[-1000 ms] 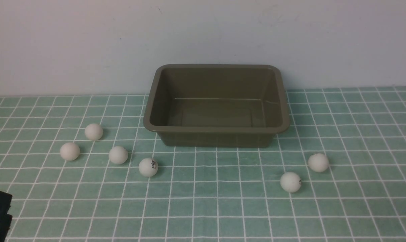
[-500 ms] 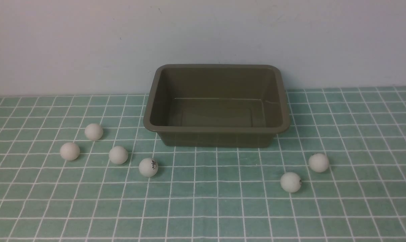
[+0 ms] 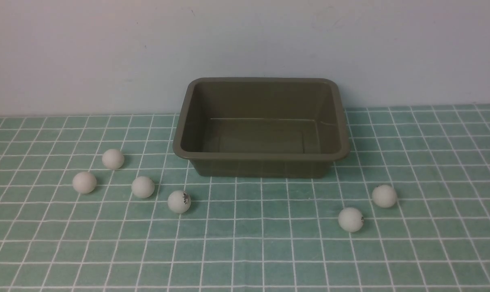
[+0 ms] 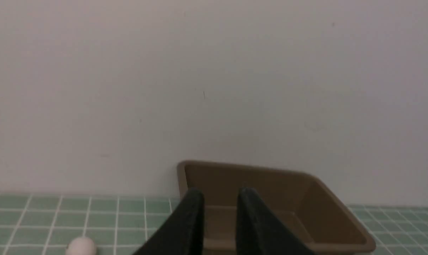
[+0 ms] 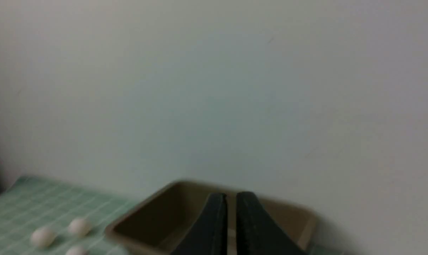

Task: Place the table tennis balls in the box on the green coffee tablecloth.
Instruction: 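Reach for and grasp a ping pong ball on the table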

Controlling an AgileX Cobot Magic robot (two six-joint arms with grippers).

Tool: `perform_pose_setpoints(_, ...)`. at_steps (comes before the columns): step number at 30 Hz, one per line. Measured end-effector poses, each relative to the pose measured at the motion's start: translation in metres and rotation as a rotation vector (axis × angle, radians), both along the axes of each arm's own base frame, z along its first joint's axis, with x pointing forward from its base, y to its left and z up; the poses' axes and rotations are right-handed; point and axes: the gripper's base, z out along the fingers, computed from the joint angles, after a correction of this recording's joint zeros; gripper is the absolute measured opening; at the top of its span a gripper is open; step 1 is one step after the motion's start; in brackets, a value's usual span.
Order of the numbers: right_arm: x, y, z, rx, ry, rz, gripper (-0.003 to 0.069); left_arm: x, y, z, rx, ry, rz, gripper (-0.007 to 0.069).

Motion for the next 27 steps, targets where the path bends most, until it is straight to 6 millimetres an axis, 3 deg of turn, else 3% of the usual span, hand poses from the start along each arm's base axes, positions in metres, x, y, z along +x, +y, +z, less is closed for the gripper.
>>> perform_pose_setpoints(4,0.017,0.0,0.004,0.015,0.036,-0.005,0.0031,0.032,-0.002,0.006,0.063,0.125,-0.045,0.0125)
perform_pose_setpoints(8,0.022,0.0,0.001,0.015,0.055,-0.005,0.0031,0.058,-0.004,0.002,0.173,0.251,-0.101,0.0125)
perform_pose_setpoints(14,0.022,0.0,0.001,0.015,0.057,-0.005,0.0031,0.081,-0.003,-0.032,0.182,0.729,-0.178,0.0125)
perform_pose_setpoints(16,0.023,0.0,0.001,0.014,0.057,-0.007,0.0031,0.087,0.006,-0.047,0.172,0.976,-0.099,0.0125)
perform_pose_setpoints(18,0.023,-0.001,0.001,0.013,0.054,-0.017,0.0031,0.091,0.021,-0.051,0.266,1.099,0.017,0.0125)
perform_pose_setpoints(20,0.025,-0.003,0.001,0.01,0.049,-0.043,0.0031,0.095,0.033,-0.047,0.313,1.17,0.145,0.0125)
perform_pose_setpoints(22,0.029,-0.006,0.0,0.004,0.047,-0.087,0.0031,0.101,0.044,-0.026,0.39,1.136,0.24,0.0125)
perform_pose_setpoints(27,0.049,-0.016,-0.012,-0.02,0.087,-0.208,0.0031,0.112,0.047,0.019,0.421,1.029,0.272,0.0125)
